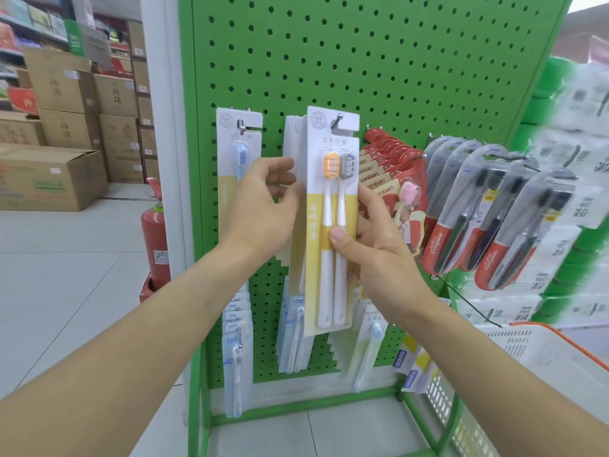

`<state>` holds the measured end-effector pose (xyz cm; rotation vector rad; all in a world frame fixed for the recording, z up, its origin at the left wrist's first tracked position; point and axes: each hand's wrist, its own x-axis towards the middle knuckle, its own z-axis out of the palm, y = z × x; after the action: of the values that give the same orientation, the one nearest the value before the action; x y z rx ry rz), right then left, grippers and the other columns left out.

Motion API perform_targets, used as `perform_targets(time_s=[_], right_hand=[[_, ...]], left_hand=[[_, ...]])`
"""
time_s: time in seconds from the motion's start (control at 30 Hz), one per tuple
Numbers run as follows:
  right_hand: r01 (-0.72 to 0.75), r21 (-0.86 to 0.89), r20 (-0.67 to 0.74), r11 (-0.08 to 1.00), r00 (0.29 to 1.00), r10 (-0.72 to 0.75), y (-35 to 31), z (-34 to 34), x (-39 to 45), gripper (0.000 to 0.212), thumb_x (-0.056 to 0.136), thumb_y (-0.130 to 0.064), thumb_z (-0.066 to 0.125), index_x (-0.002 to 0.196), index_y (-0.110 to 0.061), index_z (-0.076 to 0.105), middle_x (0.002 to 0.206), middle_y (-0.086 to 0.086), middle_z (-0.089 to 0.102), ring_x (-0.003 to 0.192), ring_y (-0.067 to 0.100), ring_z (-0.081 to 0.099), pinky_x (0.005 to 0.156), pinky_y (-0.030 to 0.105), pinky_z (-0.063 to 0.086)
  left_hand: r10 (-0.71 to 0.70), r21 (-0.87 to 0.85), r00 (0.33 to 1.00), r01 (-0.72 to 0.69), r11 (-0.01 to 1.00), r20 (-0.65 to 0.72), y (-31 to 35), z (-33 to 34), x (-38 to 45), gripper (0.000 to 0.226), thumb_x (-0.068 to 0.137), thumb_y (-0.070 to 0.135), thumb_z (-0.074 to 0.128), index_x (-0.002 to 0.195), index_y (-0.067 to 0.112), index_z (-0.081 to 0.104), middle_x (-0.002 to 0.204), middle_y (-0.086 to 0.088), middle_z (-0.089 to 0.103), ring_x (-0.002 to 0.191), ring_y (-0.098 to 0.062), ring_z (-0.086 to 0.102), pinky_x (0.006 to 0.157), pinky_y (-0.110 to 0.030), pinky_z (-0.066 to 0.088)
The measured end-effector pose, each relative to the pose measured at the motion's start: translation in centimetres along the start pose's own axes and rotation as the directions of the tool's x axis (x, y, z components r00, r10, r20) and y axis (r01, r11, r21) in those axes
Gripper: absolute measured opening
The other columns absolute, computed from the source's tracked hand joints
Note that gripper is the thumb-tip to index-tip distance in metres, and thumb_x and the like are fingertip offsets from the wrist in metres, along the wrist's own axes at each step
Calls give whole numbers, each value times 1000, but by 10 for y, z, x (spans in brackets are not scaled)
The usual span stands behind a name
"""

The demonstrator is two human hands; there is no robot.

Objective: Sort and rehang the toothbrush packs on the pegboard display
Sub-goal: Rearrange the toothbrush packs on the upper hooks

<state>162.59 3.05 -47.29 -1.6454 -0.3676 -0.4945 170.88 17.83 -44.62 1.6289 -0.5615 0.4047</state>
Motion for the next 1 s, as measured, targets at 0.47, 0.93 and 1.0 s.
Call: perform_targets(time_s=[0.47, 0.93, 1.0], right_hand=[[-66, -693, -173, 718, 982, -76, -4, 5, -2, 83, 81, -43, 77, 146, -26, 30, 116, -8, 63, 103, 8, 64, 90, 37, 55], [-175, -698, -367, 694, 920, -136, -4, 28, 29, 74, 76, -63, 73, 126, -22, 38, 87, -7, 66, 77, 17, 68, 67, 45, 57], [-153, -683, -396, 714, 899, -186, -3, 29, 30, 61, 76, -55, 77, 114, -24, 41, 82, -10, 65, 73, 13, 67, 66, 41, 56]], left_hand=[[-162, -135, 986, 167, 977, 49, 0, 10, 1, 16, 104, 23, 55, 118, 18, 60, 111, -2, 71, 104, -18, 68, 98, -43, 55], [-30, -165, 999, 37, 986, 45, 5, 15, -9, 18, 107, 23, 49, 99, 32, 62, 100, 7, 72, 96, -7, 68, 82, -19, 53], [-37, -213, 999, 40, 976, 16, 6, 17, -11, 21, 105, 21, 52, 93, 35, 61, 97, 9, 73, 93, -4, 69, 81, -18, 55]])
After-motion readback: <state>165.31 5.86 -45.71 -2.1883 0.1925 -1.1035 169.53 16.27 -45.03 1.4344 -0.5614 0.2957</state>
